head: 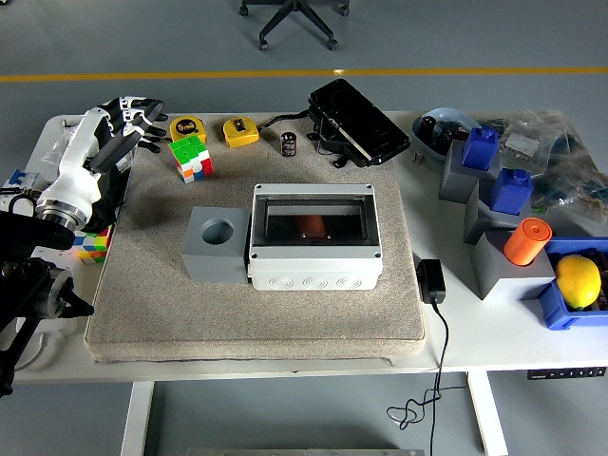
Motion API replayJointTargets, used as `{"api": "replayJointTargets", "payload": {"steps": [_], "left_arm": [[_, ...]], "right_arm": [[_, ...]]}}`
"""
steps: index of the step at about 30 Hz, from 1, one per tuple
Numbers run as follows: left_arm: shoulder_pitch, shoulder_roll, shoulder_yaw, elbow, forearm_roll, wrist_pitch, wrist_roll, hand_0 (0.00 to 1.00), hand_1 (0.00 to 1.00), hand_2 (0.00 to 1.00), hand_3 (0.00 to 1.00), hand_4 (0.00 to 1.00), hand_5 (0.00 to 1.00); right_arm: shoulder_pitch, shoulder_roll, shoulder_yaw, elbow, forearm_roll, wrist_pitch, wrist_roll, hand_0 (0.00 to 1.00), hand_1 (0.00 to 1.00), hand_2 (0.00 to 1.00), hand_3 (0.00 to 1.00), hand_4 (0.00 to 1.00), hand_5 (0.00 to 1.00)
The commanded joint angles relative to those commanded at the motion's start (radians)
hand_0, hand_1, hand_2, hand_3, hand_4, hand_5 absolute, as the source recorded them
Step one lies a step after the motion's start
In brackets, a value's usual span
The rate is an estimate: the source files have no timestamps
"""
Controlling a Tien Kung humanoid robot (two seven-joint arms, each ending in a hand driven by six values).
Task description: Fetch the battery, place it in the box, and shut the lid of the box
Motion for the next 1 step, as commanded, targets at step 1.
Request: {"api": "replayJointTargets", "payload": {"steps": [1], "left_arm": [[0.000,0.000,-0.001,0.000,0.001,0.001,-0.001,0.380,0.531,0.601,0.624,0.969,0.647]], "right_arm": [[0.000,0.000,0.000,0.001,0.000,0.000,0.000,0.594,0.608,0.588,0.563,0.935,0.448]]}}
